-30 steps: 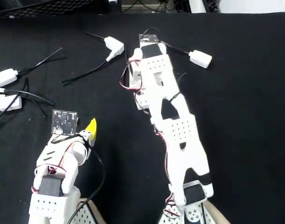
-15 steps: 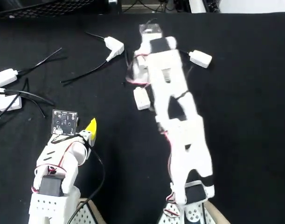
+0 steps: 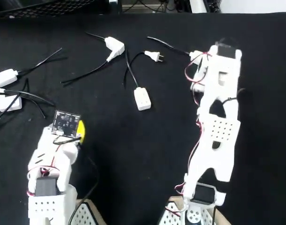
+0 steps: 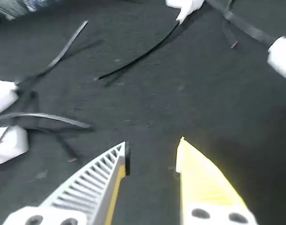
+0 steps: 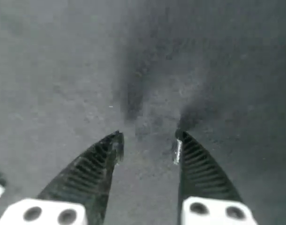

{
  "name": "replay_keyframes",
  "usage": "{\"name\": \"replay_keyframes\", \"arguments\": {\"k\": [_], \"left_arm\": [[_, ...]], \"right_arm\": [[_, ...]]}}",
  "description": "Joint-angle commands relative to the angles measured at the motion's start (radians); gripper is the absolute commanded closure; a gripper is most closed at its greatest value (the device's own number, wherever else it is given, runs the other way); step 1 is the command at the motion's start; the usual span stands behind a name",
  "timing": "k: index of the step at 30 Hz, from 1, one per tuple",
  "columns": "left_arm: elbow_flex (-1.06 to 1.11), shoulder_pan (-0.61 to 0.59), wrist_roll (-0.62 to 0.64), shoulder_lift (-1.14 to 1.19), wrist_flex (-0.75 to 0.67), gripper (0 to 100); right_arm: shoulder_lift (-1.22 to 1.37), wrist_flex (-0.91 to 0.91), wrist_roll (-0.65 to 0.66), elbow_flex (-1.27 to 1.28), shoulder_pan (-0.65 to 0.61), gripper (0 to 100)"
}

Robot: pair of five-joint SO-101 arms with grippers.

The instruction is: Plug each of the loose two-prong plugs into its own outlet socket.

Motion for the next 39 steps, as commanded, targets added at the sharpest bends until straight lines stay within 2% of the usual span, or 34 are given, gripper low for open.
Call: {"name": "replay_keyframes", "arguments": {"k": [1, 6, 12, 21, 26, 34, 39], "left_arm": [[-0.050, -0.124, -0.051, -0.003, 0.063, 82], [-0.154, -0.265, 0.011, -0.002, 0.086, 81], [-0.245, -0.298, 0.078, 0.000, 0.198, 81], [-0.297, -0.455, 0.071, 0.034, 0.178, 81], [-0.435, -0.530, 0.074, 0.230, 0.178, 81], [-0.690, -0.533, 0.057, 0.637, 0.169, 81], [-0.868, -0.607, -0.127, 0.890, 0.091, 81]], "right_arm": [[0.036, -0.003, -0.011, 0.002, 0.009, 82.2], [0.062, -0.008, -0.025, -0.050, 0.011, 82.2], [0.074, -0.035, 0.012, -0.051, 0.035, 82.2], [0.076, -0.035, 0.054, -0.051, 0.032, 82.2], [0.076, -0.037, 0.052, -0.051, 0.031, 82.2], [0.077, -0.044, 0.046, -0.050, 0.029, 82.2], [0.077, -0.044, 0.046, -0.050, 0.029, 82.2]]}}
